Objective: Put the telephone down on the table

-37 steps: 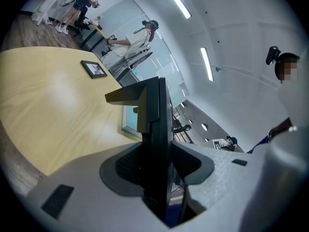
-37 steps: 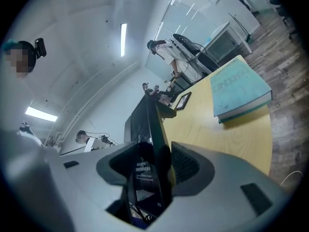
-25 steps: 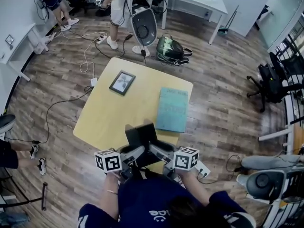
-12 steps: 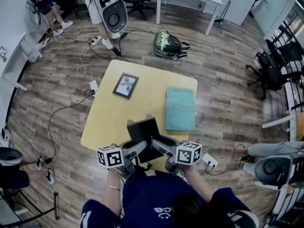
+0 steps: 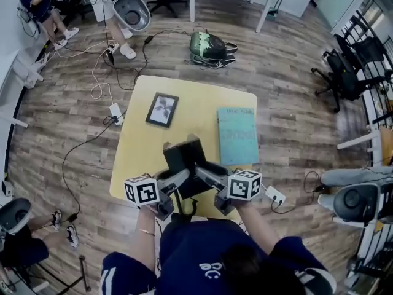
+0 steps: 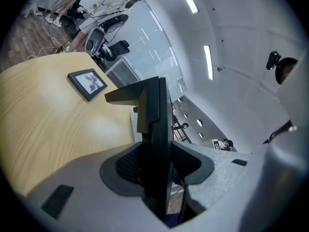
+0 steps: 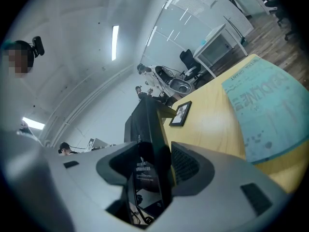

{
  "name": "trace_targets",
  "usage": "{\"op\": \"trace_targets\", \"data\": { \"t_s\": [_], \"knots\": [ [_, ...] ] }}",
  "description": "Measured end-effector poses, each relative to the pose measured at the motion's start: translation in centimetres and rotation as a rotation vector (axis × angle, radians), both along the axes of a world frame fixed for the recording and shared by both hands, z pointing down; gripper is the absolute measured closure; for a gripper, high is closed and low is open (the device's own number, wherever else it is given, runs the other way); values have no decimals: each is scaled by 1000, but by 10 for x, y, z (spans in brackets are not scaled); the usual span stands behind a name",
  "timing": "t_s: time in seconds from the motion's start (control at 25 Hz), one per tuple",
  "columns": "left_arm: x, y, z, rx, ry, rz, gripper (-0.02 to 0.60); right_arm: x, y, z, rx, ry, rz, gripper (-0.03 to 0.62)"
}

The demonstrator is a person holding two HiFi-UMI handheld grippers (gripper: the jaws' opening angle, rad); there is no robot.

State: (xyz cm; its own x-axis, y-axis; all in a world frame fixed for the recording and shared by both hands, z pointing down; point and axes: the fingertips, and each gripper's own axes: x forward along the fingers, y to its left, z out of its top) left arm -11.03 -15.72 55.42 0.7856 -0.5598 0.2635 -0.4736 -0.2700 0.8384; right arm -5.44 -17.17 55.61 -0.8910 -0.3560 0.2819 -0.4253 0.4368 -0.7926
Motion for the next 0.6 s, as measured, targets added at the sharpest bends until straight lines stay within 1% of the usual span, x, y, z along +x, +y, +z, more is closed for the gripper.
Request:
{"op": "trace_targets", "data": {
  "t_s": [0.28,0.6],
  "knots": [
    [-26,-34,13,-3,-11,51,391,-25,-31,13,-13,-11,48,375],
    [-34,-62,35,-34,-7,109,391,-33,-56,35,-43,-2,109,375]
  ]
}}
